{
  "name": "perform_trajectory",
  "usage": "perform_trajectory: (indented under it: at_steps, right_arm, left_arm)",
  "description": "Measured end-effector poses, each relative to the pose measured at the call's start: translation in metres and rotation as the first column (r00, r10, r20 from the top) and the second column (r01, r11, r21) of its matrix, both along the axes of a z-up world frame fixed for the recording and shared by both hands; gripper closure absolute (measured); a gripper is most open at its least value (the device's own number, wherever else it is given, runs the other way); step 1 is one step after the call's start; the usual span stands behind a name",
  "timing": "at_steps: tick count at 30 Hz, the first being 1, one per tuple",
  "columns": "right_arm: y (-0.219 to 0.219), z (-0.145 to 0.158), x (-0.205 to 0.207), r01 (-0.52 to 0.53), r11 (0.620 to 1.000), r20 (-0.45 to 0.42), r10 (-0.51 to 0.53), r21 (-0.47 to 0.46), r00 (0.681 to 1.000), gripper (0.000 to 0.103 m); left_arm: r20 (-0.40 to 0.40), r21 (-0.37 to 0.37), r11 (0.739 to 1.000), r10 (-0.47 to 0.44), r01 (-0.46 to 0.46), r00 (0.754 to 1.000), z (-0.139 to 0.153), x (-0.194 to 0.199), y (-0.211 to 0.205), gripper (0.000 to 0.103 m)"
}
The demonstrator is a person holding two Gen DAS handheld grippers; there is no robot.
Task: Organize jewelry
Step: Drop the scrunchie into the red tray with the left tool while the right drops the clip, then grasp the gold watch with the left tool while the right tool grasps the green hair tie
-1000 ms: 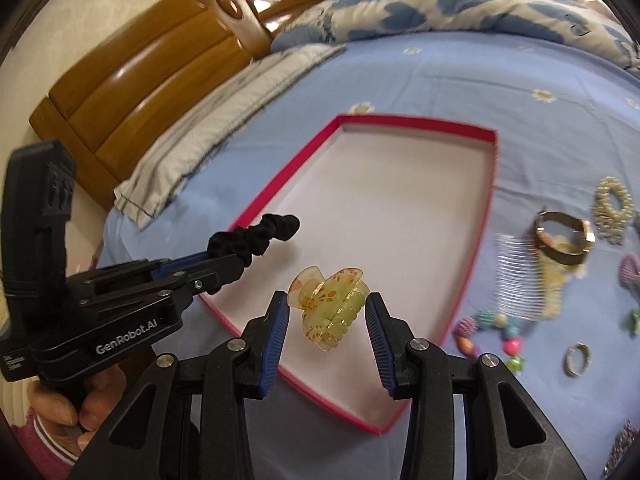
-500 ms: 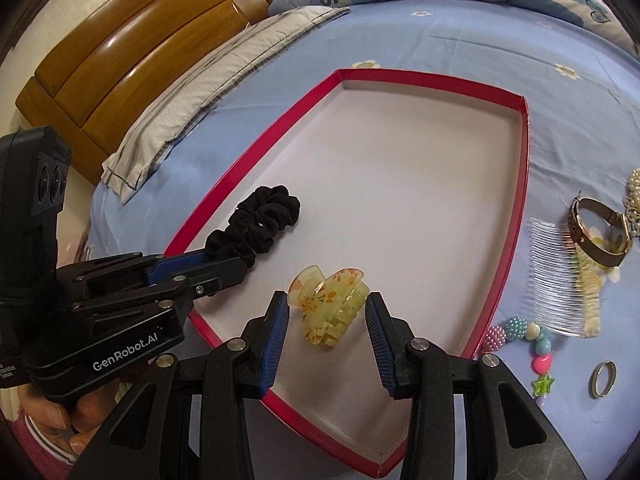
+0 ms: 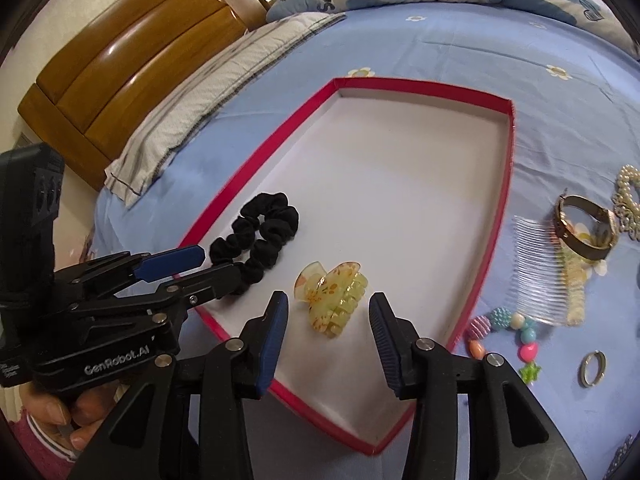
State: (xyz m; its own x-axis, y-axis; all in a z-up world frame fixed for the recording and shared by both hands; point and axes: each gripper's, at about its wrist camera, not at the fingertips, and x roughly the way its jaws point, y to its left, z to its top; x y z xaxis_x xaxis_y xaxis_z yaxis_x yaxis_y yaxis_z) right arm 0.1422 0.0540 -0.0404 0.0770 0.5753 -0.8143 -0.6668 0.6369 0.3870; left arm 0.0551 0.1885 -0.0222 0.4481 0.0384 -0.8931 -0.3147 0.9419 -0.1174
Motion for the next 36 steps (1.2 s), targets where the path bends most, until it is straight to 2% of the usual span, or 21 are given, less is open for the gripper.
perform_trajectory:
  at_steps: [7, 16, 27, 36]
  right_arm:
    - [-0.046, 0.022, -0.002, 0.080, 0.996, 0.019, -0.081, 0.045, 0.997, 0.056]
    - [-0.120, 0.033, 0.003, 0.230, 0.972, 0.027, -0.231, 0.056, 0.972, 0.053]
    - [-0.203, 0.032, 0.018, 0.419, 0.907, 0.035, -0.420, 0.040, 0.907, 0.053]
    - [-0.247, 0.028, 0.032, 0.517, 0.856, 0.056, -0.517, 0.023, 0.854, 0.053]
  left_arm:
    - [0.031, -0.001, 1.000, -0.012, 0.012, 0.999, 0.017, -0.003, -0.012, 0.057]
    - [0.043, -0.007, 0.996, -0.093, 0.094, 0.995, 0.027, 0.012, -0.055, 0.057]
    - [0.056, -0.019, 0.978, -0.207, 0.209, 0.977, 0.032, 0.041, -0.110, 0.057]
    - [0.059, -0.020, 0.959, -0.280, 0.281, 0.958, 0.032, 0.069, -0.143, 0.057]
